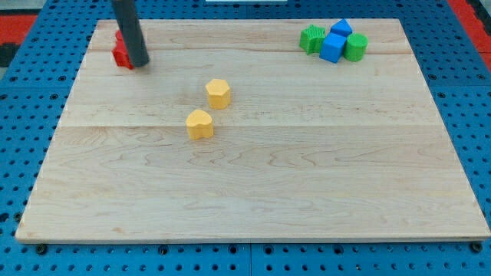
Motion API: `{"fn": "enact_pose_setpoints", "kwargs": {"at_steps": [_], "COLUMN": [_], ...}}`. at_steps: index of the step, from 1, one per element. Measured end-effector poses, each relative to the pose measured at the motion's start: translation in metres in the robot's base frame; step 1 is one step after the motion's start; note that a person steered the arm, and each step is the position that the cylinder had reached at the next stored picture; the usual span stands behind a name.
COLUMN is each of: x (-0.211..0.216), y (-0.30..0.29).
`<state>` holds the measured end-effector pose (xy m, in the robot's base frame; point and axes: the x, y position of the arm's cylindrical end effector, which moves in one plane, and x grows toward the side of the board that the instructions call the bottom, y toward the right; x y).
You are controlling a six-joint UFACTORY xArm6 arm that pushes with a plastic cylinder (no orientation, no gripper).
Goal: Move the green blocks towards the center of the board
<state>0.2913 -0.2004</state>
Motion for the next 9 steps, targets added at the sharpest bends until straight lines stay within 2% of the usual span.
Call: {"fn": "enact_pose_setpoints", "kwargs": {"at_steps": [1,2,3,5,9], "x": [-0.017,-0.014,-0.018,-0.037,-0.036], "y": [-0.023,0.066,0.112,0.112,0.123]}}
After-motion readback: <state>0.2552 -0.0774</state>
